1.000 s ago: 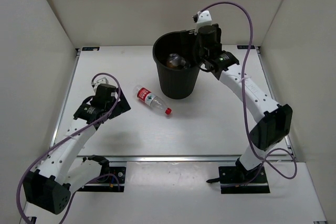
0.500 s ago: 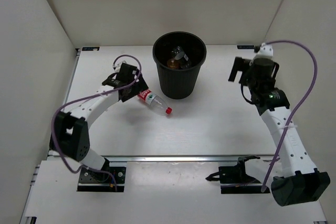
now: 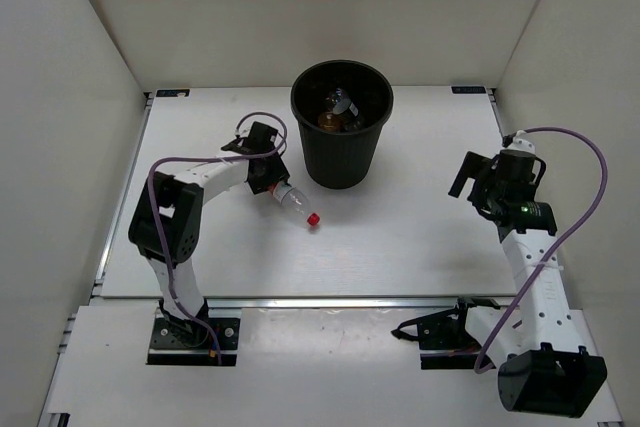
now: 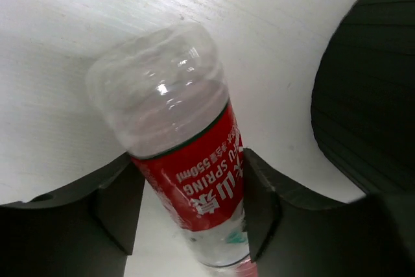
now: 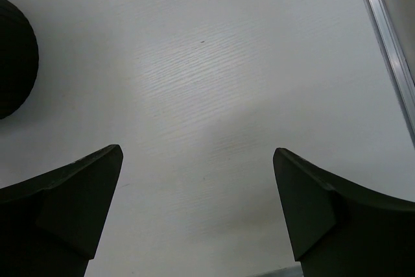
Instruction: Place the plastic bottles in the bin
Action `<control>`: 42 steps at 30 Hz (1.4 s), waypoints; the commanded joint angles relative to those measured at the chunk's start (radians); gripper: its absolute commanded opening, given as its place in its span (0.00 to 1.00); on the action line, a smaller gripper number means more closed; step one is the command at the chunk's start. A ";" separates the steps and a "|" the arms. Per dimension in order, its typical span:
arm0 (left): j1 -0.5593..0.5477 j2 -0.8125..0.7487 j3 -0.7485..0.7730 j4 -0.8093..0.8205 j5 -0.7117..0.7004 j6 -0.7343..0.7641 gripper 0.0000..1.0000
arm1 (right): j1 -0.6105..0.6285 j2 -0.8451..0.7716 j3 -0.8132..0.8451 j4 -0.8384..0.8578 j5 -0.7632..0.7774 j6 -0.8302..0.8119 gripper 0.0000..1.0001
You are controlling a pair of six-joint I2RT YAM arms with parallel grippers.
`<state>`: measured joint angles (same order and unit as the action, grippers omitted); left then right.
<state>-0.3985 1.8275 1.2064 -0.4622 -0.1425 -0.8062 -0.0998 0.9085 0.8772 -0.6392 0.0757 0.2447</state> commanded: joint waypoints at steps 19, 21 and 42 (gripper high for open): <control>-0.143 -0.294 0.709 -0.006 -0.499 0.341 0.62 | -0.017 -0.079 -0.020 0.019 -0.011 0.001 1.00; -0.163 -0.231 0.793 0.028 -0.470 0.363 0.66 | -0.020 -0.074 -0.024 0.019 -0.008 0.002 0.99; -0.171 -0.195 0.974 -0.128 -0.276 0.380 0.98 | -0.026 -0.023 -0.009 -0.022 0.010 0.025 0.99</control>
<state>-0.6003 1.8870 2.2116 -0.5636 -0.4076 -0.4519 -0.1421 0.8639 0.8471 -0.6659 0.0738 0.2638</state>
